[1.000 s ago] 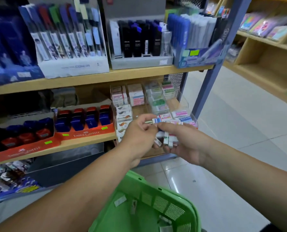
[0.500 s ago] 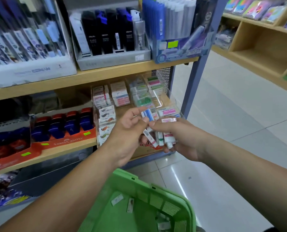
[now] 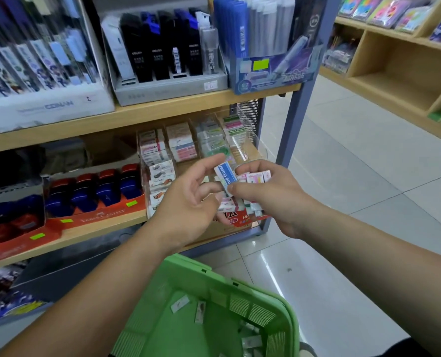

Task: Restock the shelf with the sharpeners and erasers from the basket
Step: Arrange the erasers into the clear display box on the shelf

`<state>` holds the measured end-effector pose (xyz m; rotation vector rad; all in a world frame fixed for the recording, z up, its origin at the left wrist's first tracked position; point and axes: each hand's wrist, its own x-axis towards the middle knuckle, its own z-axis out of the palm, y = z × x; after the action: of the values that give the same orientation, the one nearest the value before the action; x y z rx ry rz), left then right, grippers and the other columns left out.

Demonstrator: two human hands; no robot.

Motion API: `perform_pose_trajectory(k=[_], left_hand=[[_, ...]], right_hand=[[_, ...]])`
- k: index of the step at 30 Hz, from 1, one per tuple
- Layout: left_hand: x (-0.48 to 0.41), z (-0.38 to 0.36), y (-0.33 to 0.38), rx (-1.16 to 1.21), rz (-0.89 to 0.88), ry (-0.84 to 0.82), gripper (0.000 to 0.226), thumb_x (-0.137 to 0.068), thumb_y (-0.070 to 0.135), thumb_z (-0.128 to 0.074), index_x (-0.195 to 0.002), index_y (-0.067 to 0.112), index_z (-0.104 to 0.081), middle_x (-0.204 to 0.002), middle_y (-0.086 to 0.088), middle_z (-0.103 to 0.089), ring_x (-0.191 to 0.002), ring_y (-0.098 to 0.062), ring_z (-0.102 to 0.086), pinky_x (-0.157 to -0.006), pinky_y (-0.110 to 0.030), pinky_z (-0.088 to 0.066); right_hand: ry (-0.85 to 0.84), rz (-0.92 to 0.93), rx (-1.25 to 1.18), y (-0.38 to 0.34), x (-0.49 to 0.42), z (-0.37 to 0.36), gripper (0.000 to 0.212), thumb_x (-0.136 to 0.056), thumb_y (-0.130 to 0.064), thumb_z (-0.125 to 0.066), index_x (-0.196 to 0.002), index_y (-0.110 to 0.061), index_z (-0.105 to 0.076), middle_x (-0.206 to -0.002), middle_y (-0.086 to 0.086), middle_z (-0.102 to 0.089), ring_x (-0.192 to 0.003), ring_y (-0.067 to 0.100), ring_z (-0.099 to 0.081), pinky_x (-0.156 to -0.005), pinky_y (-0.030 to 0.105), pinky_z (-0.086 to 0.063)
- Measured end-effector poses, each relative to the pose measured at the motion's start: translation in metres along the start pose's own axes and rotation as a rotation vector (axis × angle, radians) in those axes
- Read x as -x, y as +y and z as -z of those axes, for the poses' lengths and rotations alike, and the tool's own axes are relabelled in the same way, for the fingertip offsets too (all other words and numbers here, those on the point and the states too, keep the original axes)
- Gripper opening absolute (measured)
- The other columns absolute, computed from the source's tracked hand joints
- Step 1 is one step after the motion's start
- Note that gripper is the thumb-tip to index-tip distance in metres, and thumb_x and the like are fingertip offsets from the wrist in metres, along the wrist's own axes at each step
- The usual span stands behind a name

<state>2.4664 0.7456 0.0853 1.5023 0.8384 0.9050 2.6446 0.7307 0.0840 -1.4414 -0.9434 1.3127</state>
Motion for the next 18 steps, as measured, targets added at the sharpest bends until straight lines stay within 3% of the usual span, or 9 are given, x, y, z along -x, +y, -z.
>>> perform_pose_trajectory(k=[3, 7, 10, 12, 15, 18], left_hand=[[0.002, 0.003, 0.000, -0.035, -0.009, 0.007, 0.070, -0.099, -0.015, -0.049, -0.148, 0.035, -0.046, -0.137, 0.034, -0.051, -0.126, -0.005, -0.061, -0.071, -0.033, -0.064], [0.001, 0.013, -0.003, -0.098, 0.023, 0.069, 0.072, -0.100, -0.011, -0.051, -0.152, 0.038, -0.042, -0.156, 0.017, -0.044, -0.136, -0.002, -0.052, -0.083, -0.033, -0.063], [-0.001, 0.016, -0.006, -0.003, 0.106, 0.136, 0.069, -0.099, -0.011, -0.054, -0.151, 0.033, -0.045, -0.145, 0.017, -0.054, -0.130, -0.002, -0.057, -0.088, -0.021, -0.058], [0.001, 0.011, -0.009, 0.052, 0.150, 0.106, 0.064, -0.097, -0.011, -0.058, -0.144, 0.032, -0.053, -0.129, 0.015, -0.069, -0.120, -0.007, -0.065, -0.090, -0.021, -0.058], [0.004, 0.003, -0.013, 0.010, 0.158, 0.098, 0.049, -0.096, -0.006, -0.065, -0.118, 0.037, -0.065, -0.105, 0.016, -0.076, -0.101, -0.009, -0.073, -0.090, -0.028, -0.061], [-0.001, 0.016, -0.013, -0.072, 0.161, 0.223, 0.041, -0.090, -0.001, -0.075, -0.103, 0.038, -0.071, -0.092, 0.003, -0.077, -0.081, -0.006, -0.070, -0.071, -0.017, -0.057]], right_hand=[[0.056, 0.040, -0.019, -0.003, -0.001, -0.004, 0.038, -0.078, -0.007, -0.089, -0.108, -0.020, -0.069, -0.103, 0.006, -0.079, -0.078, 0.023, -0.080, -0.062, 0.036, -0.064], [0.096, -0.007, -0.074, -0.007, -0.006, -0.004, 0.036, -0.081, -0.006, -0.086, -0.108, -0.021, -0.068, -0.098, 0.004, -0.079, -0.075, 0.023, -0.080, -0.057, 0.034, -0.063], [0.063, -0.057, -0.098, -0.005, -0.007, -0.008, 0.035, -0.082, -0.004, -0.084, -0.110, -0.019, -0.068, -0.092, 0.007, -0.081, -0.078, 0.030, -0.080, -0.071, 0.047, -0.066], [0.033, -0.047, -0.101, -0.002, -0.006, -0.016, 0.030, -0.083, -0.001, -0.082, -0.106, -0.016, -0.070, -0.093, 0.014, -0.080, -0.079, 0.032, -0.078, -0.075, 0.049, -0.065], [0.019, -0.022, -0.090, -0.002, -0.008, -0.027, 0.030, -0.083, 0.001, -0.080, -0.108, -0.013, -0.070, -0.092, 0.015, -0.079, -0.067, 0.022, -0.073, -0.056, 0.033, -0.058], [0.080, 0.006, -0.048, -0.003, -0.014, -0.033, 0.037, -0.081, -0.002, -0.081, -0.112, -0.017, -0.068, -0.095, 0.008, -0.079, -0.065, 0.020, -0.076, -0.053, 0.030, -0.059]])
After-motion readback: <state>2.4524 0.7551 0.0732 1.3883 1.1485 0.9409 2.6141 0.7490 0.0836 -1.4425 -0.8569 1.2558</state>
